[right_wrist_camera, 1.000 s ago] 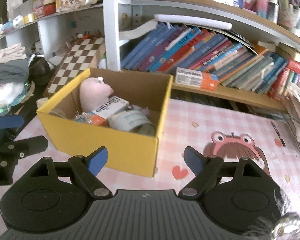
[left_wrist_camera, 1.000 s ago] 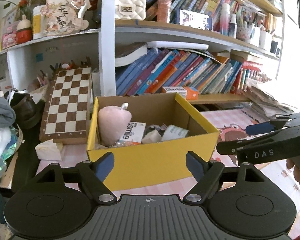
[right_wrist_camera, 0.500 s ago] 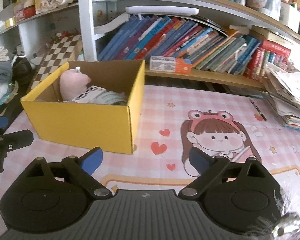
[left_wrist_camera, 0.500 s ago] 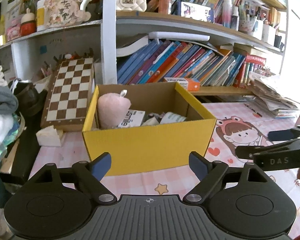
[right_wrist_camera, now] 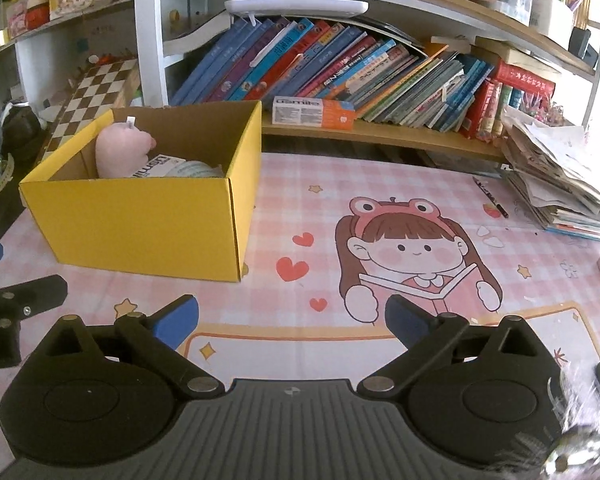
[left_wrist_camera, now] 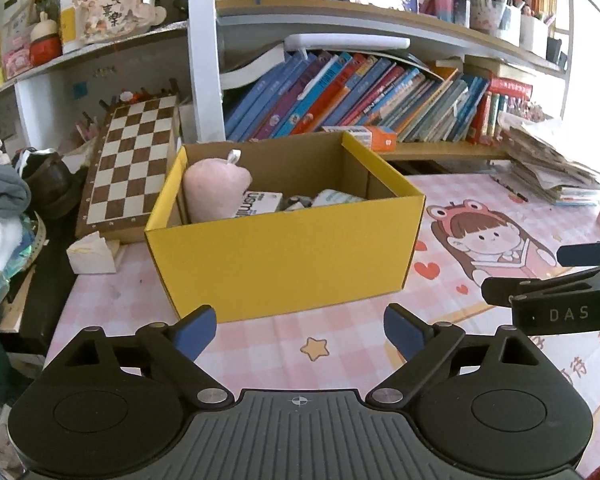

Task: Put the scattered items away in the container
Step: 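Lift both open tools out of the yellow box and back away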

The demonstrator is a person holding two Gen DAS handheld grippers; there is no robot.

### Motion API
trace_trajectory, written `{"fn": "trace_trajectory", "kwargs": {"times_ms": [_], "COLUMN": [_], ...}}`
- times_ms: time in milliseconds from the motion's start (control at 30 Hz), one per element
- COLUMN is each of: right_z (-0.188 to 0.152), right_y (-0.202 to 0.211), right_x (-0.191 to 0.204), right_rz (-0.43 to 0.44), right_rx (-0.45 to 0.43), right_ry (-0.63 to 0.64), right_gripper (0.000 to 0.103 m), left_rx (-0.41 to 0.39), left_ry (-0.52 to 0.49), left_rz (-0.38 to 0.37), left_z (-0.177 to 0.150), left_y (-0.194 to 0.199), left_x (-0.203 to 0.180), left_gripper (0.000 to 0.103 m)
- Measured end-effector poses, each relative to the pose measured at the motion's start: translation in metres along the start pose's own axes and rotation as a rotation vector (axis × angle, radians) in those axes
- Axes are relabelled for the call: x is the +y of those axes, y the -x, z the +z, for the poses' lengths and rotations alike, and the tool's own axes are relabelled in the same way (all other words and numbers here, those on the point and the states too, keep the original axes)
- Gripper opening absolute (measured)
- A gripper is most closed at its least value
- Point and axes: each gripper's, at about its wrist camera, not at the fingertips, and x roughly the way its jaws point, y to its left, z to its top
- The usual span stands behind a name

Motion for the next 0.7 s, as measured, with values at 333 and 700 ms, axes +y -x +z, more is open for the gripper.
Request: {"fn": "trace_trajectory", "kwargs": {"times_ms": [333,700], "right_z": [-0.0025,-0.0045], "right_y": [0.0026,0.0075], "right_x": [0.0007,0.0076], "right_rz": [-0.008,-0.026], "right_rx": [-0.004,-0.008], "right_ry": [0.012,-0.003], "right_gripper": [0.101,0.102], "left_rx": [-0.004,-0.005], "left_ry": [0.009,0.004], "left_rz": [0.0,-0.001], "left_z": [-0.0005,-0.0001], "left_y": [0.0032,0.0046], "left_x": [-0.0014,-0.0025], "left_gripper": [0.096,0.097]}}
